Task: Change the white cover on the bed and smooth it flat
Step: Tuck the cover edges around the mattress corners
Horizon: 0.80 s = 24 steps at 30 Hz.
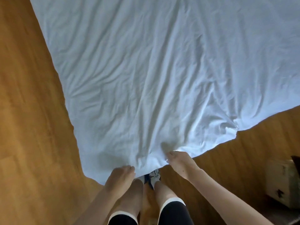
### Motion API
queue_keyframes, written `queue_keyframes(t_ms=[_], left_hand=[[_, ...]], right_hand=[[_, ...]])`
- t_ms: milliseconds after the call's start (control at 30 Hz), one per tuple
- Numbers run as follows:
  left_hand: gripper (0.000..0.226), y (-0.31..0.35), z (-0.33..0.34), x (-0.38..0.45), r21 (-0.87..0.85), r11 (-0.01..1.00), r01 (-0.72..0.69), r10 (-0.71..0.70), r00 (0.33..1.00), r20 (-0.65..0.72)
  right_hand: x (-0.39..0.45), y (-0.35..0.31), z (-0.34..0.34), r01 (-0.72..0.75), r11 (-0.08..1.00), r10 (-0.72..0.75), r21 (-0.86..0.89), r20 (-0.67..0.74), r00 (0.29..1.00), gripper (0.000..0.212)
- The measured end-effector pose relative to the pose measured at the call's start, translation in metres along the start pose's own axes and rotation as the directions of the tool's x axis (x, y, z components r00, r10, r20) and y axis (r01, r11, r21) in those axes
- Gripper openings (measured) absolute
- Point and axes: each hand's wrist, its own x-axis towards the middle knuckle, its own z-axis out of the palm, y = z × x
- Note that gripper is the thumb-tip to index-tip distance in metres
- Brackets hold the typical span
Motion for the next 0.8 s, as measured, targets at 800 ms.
queue_keyframes(t_ms=[800], left_hand=[[0.038,-0.127,0.005,-0.039,-0.037,0.948,-0.318,0.308,0.937,-0.163]], right_hand=[[0.05,-0.182,0.018,-0.417,0.469,0.758,0.778,-0.113,0.642,0.024]])
